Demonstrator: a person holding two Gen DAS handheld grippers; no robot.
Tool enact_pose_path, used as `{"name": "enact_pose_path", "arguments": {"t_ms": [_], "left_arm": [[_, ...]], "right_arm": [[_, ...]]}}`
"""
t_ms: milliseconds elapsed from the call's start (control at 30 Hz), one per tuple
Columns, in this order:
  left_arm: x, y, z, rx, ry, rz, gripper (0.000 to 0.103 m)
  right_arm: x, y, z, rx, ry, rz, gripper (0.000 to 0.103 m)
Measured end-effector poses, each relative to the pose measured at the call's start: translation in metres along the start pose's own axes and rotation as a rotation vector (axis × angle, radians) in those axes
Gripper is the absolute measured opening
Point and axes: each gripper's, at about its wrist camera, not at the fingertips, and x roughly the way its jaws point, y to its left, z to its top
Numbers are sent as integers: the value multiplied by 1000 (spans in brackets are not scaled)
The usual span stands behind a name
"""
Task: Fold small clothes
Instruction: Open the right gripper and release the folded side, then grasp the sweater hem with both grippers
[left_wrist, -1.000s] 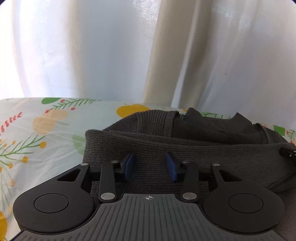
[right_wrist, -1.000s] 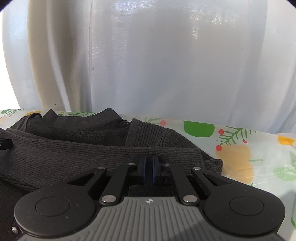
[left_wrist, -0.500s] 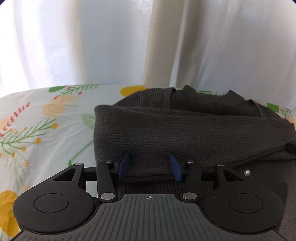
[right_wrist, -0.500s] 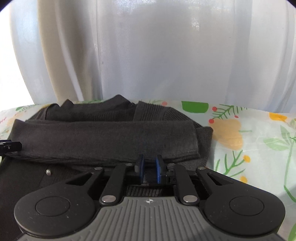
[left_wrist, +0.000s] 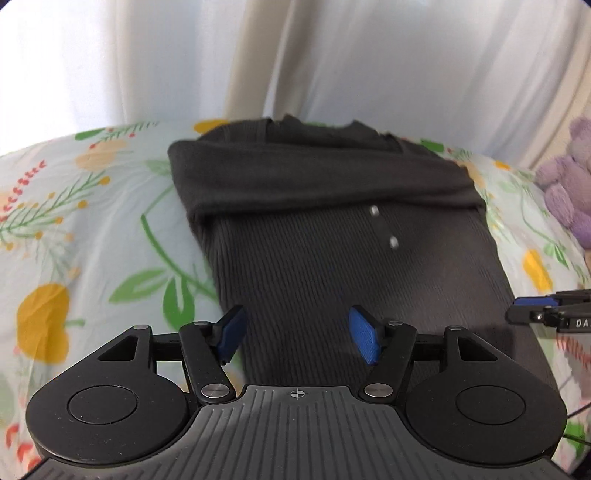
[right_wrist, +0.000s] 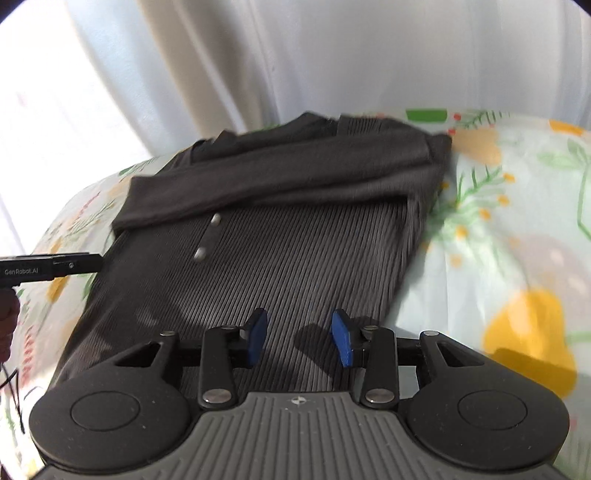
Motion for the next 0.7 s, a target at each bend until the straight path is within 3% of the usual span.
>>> {"name": "enact_pose_path", "arguments": {"t_ms": [100,233,400,533,567,633,700], "left_arm": [[-23,-1,-36,-14,94,11,67],[-36,6,-72,-68,160,26,67],[-40,7,-95,-55,196,45,66],[-45,12,-101,-71,207,6,62],[-46,14,-101,-82,207,0,60],[-46,17,-99,-107,219,-23,40],[-46,21,-99,-143,240,-60,31]], "right_arm": [[-40,5,-48,61,43,-1,40],[-78,1,-93,166,80,-47,43],[-89,-10,-120,270,93,16,43],[-91,-18,-123,335,124,104,41],[-90,-19,-128,352,136,123,38],[-88,-23,-134,386,145,158,30],[-88,-28,-138,433,156,196,19]]}}
